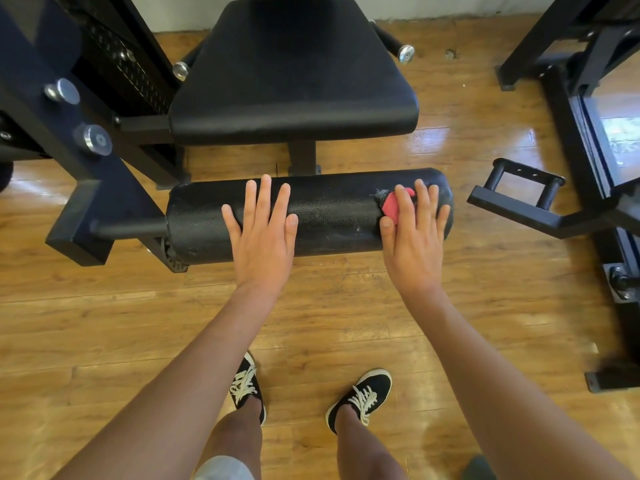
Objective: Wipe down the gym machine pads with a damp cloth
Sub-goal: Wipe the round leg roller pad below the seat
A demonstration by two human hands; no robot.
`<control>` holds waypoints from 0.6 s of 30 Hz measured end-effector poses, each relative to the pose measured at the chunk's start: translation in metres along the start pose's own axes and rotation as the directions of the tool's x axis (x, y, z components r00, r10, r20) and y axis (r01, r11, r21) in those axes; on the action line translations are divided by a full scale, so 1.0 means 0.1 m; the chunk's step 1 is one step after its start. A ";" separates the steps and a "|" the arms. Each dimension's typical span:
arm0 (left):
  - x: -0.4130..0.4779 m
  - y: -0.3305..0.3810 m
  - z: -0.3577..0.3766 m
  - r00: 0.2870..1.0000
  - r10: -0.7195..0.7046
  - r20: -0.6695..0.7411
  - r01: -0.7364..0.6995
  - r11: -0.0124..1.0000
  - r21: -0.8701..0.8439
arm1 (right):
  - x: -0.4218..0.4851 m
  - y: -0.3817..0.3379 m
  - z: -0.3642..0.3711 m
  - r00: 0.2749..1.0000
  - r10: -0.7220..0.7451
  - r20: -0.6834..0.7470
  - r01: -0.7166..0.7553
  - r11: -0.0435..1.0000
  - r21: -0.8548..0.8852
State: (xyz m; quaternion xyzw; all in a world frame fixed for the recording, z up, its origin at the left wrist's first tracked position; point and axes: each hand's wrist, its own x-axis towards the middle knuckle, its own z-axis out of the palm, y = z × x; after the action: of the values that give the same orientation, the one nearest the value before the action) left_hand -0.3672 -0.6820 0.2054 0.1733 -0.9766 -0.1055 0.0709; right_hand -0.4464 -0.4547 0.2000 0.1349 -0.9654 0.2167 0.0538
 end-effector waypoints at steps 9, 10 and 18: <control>0.00 0.02 -0.01 1.000 0.005 0.014 -0.005 1.000 -0.002 | 0.08 0.32 -0.19 0.981 -0.169 0.098 0.180 0.977 -0.117; -0.01 0.02 -0.02 1.000 0.003 0.018 -0.003 1.000 0.000 | 0.09 0.38 -0.22 0.988 -0.128 0.091 0.138 0.983 -0.120; 0.00 0.09 -0.17 0.991 -0.073 0.110 0.089 0.984 -0.153 | 0.10 -0.06 -0.15 0.971 -0.147 0.187 0.157 0.987 -0.039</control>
State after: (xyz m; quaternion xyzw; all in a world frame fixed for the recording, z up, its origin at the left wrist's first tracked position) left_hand -0.3675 -0.6766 0.2245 0.2010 -0.9597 -0.1941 0.0292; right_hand -0.4536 -0.4563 0.2177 0.2262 -0.9586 0.1726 -0.0154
